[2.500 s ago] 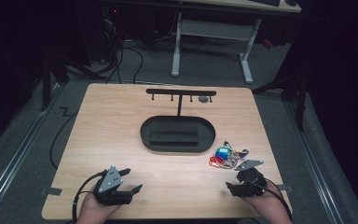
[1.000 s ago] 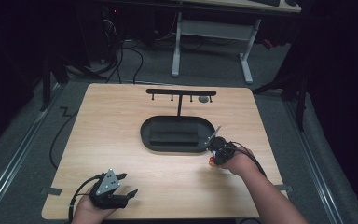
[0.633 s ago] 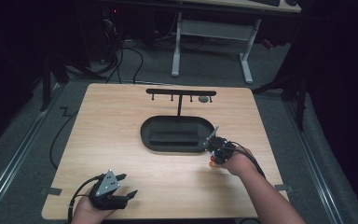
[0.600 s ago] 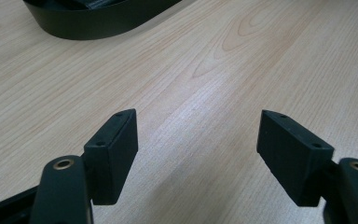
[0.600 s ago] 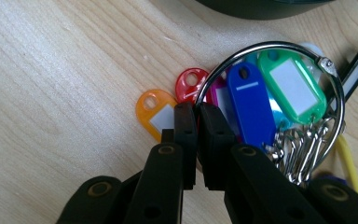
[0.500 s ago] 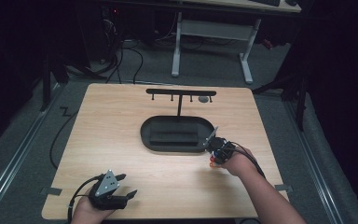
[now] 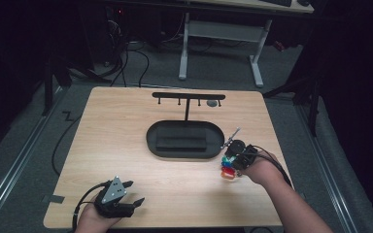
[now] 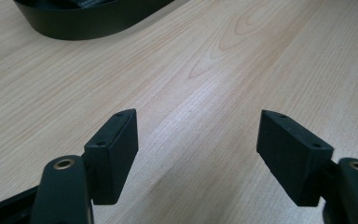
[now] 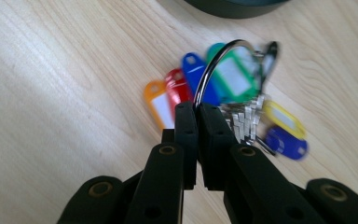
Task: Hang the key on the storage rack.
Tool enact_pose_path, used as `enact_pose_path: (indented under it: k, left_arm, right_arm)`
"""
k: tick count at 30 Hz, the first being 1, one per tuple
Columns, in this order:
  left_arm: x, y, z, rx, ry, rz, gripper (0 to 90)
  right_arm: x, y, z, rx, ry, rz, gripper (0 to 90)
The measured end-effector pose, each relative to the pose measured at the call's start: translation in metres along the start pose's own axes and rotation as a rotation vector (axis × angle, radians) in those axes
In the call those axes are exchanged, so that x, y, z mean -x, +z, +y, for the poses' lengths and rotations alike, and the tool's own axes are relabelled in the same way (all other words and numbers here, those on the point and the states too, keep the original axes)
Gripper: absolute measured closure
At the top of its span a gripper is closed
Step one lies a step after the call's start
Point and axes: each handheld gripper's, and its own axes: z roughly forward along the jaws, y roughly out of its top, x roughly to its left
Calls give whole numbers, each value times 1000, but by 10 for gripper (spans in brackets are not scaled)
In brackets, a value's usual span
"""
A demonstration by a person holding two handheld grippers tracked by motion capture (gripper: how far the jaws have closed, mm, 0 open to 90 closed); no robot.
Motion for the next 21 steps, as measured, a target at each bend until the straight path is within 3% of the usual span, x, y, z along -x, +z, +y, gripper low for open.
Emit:
enact_pose_path:
  k: [12,21]
  left_arm:
    - [0,0,-1,-10,0,-5,298]
    - [1,1,-1,-15,5,-6,298]
  right_arm:
    - [8,-54,-11,21,0,-21,882]
    - [10,-77,-12,28,-7,-8,882]
